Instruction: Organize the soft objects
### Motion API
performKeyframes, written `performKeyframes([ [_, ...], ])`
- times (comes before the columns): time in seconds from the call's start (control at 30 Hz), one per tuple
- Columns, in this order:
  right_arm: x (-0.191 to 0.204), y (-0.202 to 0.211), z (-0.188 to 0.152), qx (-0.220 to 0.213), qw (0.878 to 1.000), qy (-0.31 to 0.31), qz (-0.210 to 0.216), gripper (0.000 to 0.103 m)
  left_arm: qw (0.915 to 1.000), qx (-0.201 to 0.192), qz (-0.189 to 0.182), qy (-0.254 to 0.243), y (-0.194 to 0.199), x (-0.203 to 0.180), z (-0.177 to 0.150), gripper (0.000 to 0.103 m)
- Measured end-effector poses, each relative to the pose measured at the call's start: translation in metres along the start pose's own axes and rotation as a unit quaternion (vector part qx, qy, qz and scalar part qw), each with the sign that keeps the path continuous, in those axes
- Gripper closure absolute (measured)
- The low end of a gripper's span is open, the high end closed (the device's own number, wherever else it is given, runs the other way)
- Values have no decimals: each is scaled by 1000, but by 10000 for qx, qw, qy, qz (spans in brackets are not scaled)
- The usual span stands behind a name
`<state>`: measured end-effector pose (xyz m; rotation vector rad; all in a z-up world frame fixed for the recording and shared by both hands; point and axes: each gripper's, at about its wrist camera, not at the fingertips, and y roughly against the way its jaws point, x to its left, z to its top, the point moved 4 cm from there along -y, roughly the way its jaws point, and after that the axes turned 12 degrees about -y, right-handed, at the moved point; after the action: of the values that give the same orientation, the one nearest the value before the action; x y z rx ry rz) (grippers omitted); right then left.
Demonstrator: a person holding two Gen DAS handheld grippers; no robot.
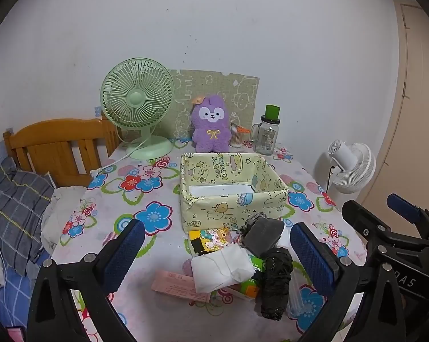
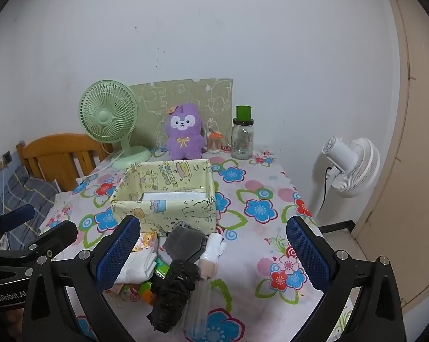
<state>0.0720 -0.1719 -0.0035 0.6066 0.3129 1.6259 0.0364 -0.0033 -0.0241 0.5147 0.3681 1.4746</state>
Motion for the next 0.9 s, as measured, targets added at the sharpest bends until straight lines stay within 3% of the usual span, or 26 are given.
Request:
performKeyframes([
  [0.9, 0, -2, 0, 11, 10000, 35, 20, 0, 10000, -29, -60, 19, -1, 4, 4, 0],
])
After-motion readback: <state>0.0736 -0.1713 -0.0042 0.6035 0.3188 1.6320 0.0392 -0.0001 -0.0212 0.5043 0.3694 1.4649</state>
